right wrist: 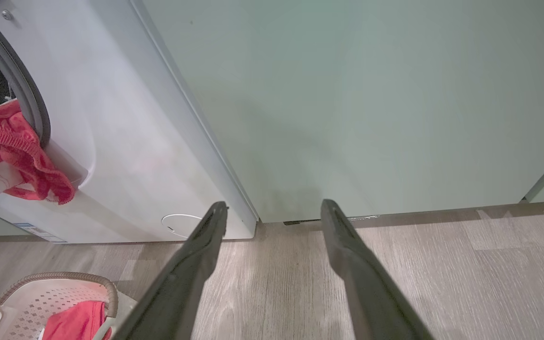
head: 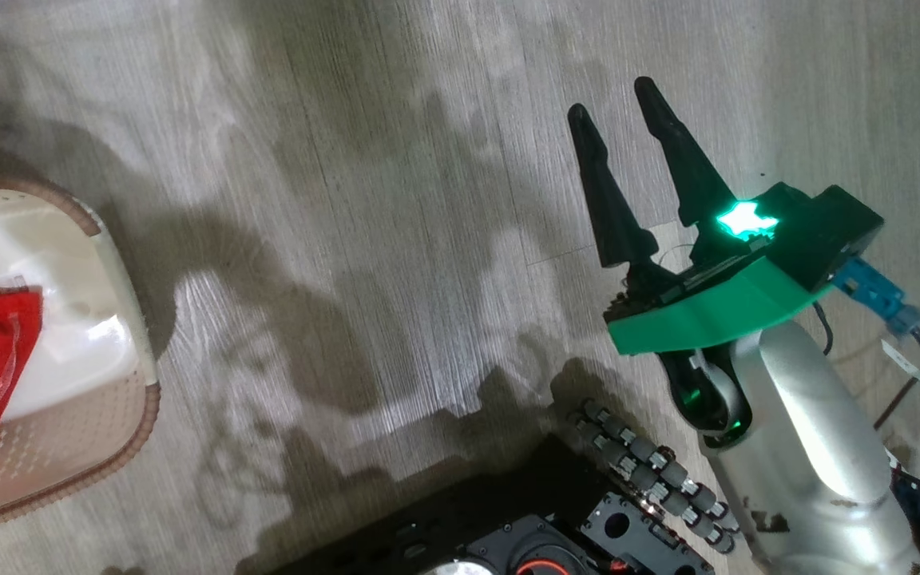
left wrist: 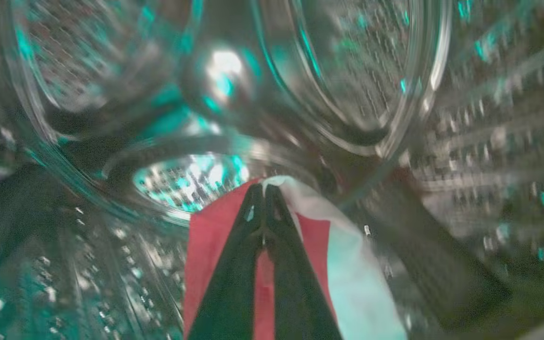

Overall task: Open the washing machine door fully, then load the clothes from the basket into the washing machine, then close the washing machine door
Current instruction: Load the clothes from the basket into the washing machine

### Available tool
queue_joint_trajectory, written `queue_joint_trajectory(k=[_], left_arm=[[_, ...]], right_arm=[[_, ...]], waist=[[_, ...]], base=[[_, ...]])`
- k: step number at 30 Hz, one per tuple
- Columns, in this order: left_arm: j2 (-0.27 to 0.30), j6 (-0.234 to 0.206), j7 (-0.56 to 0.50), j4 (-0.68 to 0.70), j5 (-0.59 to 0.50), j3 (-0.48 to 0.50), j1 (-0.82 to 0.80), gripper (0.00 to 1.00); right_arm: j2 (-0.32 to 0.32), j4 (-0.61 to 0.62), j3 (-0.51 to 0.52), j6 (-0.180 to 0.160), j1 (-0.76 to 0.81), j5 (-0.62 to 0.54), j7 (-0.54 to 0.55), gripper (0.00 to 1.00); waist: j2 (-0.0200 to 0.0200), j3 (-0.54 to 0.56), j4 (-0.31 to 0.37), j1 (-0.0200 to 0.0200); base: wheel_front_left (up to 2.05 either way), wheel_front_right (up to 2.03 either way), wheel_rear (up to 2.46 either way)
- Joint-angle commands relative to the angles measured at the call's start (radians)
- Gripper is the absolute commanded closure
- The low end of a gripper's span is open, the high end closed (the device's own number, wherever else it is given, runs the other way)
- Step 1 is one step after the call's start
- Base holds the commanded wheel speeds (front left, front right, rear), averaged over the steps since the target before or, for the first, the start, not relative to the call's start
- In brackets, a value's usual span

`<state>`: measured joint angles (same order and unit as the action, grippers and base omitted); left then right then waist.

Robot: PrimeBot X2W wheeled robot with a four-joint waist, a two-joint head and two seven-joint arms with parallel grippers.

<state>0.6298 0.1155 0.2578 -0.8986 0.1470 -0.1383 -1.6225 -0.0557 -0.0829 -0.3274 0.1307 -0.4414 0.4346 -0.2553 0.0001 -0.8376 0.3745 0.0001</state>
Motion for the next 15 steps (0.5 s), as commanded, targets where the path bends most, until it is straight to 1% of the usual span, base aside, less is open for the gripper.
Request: queue_joint_trajectory(k=[1,5,6,7,8,9,15], left_arm=[[0.038,0.007,0.004,-0.012,-0.021,-0.03,-0.025,1.0],[0.03,0.013,-0.003,-0.094,-0.026,-0.092,-0.05,1.0],[0.03,0.013,-0.003,-0.094,-0.026,-0.092,-0.05,1.0],[0.029,0.014,-0.002,-0.107,-0.023,-0.102,-0.059,0.76],[0.027,0.014,-0.002,-0.117,-0.018,-0.111,-0.066,0.23],[0.025,0.015,0.0,-0.131,-0.002,-0.123,-0.081,0.0],[0.023,0.015,0.003,-0.151,0.036,-0.161,-0.098,0.0]], right_arm=[[0.005,0.027,-0.02,0.0,0.014,0.013,-0.006,0.0],[0.005,0.027,-0.026,0.0,0.014,0.018,-0.006,0.0],[0.005,0.027,-0.026,0.0,0.014,0.018,-0.006,0.0],[0.005,0.027,-0.026,0.0,0.015,0.019,-0.006,0.0],[0.005,0.027,-0.026,0.0,0.015,0.021,-0.006,0.0],[0.005,0.025,-0.027,0.0,0.015,0.023,-0.006,0.0],[0.005,0.018,-0.025,0.0,0.013,0.025,-0.006,0.0]], waist=[[-0.0001,-0.005,0.005,-0.0001],[-0.0001,-0.01,0.014,-0.0001],[-0.0001,-0.01,0.014,-0.0001],[-0.0001,-0.011,0.016,-0.0001],[-0.0001,-0.011,0.017,-0.0001],[-0.0001,-0.011,0.019,-0.0001],[-0.0001,0.004,0.017,-0.0001]], base=[[0.0,0.0,0.0],[0.0,0.0,0.0],[0.0,0.0,0.0],[0.0,0.0,0.0],[0.0,0.0,0.0],[0.0,0.0,0.0],[0.0,0.0,0.0]])
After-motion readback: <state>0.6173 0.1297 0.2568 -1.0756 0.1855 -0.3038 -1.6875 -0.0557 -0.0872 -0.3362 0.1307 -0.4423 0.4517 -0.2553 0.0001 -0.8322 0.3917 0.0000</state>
